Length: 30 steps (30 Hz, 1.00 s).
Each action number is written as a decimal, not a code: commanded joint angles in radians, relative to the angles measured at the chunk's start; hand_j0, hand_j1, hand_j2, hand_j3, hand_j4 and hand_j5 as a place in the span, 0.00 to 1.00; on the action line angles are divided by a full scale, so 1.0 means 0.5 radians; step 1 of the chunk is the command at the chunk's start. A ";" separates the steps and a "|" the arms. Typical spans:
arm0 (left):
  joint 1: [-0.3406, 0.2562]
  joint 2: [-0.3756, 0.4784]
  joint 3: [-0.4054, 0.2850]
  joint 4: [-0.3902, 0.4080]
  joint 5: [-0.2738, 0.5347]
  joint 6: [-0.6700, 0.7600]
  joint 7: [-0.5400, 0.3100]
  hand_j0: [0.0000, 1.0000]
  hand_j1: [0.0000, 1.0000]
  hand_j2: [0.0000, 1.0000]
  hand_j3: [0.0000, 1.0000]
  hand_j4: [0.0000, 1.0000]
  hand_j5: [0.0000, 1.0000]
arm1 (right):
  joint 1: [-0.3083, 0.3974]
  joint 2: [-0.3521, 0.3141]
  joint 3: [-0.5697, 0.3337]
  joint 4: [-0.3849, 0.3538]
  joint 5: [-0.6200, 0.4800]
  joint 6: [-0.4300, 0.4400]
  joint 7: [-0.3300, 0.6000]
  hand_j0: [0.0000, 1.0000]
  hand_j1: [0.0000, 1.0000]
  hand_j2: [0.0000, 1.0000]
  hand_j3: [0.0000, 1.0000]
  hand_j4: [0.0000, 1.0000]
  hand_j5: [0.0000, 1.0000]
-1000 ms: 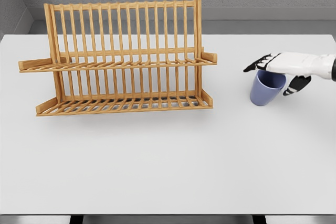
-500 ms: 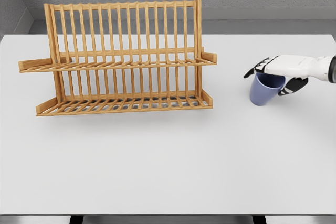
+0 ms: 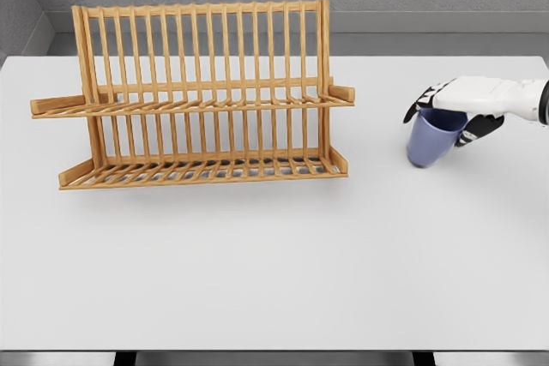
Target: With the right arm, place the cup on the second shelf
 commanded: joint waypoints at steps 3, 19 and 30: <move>0.003 0.000 0.000 0.000 0.000 0.000 0.000 1.00 1.00 1.00 1.00 1.00 1.00 | -0.015 -0.004 -0.015 -0.001 -0.011 0.005 -0.001 0.73 0.73 0.73 0.73 0.73 0.73; 0.003 0.000 0.000 0.000 0.000 0.000 0.000 1.00 1.00 1.00 1.00 1.00 1.00 | -0.058 -0.001 -0.251 -0.023 -0.008 -0.001 -0.001 0.72 0.72 0.72 0.72 0.72 0.72; 0.003 0.000 0.000 0.000 0.000 0.000 0.000 1.00 1.00 1.00 1.00 1.00 1.00 | -0.113 -0.001 -0.358 -0.090 0.005 -0.007 -0.001 0.72 0.72 0.72 0.72 0.72 0.72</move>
